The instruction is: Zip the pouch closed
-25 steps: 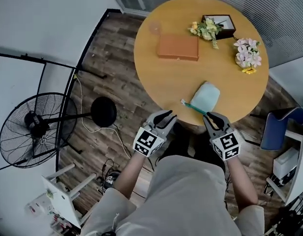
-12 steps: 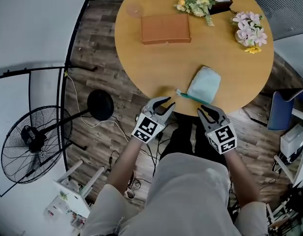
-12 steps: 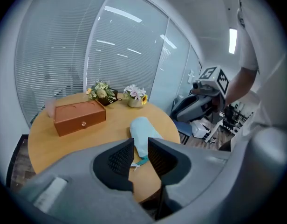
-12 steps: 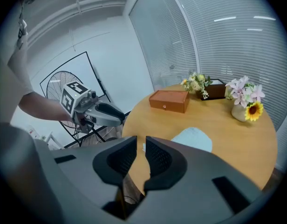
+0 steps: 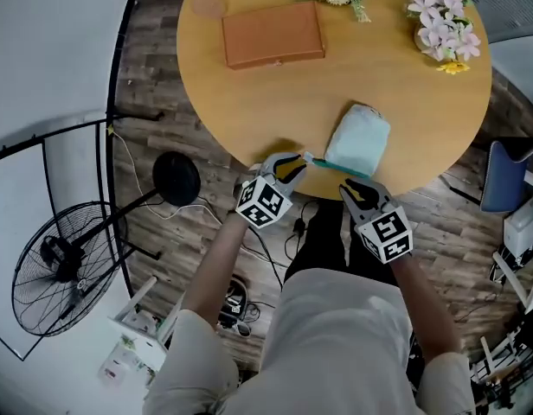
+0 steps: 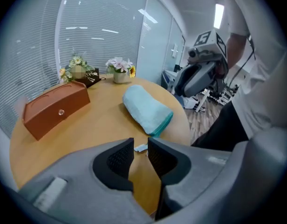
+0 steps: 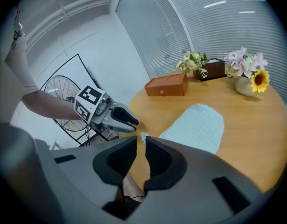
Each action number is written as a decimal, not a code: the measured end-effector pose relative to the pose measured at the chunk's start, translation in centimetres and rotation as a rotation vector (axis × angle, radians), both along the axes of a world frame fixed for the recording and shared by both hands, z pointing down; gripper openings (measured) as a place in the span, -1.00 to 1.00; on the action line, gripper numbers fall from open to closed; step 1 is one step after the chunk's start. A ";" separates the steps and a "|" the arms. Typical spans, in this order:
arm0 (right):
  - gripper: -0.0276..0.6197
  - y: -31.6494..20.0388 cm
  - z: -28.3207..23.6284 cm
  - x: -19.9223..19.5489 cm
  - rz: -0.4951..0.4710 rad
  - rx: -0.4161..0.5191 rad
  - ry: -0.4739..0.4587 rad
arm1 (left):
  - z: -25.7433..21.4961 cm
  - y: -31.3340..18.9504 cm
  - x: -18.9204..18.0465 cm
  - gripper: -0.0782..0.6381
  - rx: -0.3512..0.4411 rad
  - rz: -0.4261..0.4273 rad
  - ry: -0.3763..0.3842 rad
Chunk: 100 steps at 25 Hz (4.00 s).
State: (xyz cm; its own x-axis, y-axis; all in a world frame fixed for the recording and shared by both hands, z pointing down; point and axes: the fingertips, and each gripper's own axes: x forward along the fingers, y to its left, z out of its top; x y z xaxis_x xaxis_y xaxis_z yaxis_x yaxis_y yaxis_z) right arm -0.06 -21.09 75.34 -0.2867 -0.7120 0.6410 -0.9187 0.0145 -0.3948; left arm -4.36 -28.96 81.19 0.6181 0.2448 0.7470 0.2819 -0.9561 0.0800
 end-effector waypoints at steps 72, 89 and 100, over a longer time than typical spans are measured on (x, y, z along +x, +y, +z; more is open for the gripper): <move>-0.82 4.8 0.8 1.0 0.193 -0.068 0.056 | -6.0 12.3 4.3 -0.72 -0.487 0.135 -0.086; -0.90 6.9 -1.8 2.0 -0.035 -0.026 0.032 | -8.2 13.7 4.5 -0.73 -0.272 0.128 -0.166; -0.90 7.8 -0.9 5.0 -0.003 -0.055 -0.084 | -8.4 13.0 4.7 -0.73 -0.188 0.074 -0.218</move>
State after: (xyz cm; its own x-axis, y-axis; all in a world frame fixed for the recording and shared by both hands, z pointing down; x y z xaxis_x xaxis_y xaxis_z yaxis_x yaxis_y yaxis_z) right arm 4.90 -13.33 74.47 -0.3435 -0.6756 0.6524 -0.8821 -0.0063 -0.4709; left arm 0.38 -15.97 72.79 0.4236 0.4300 0.7973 0.3068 -0.8962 0.3204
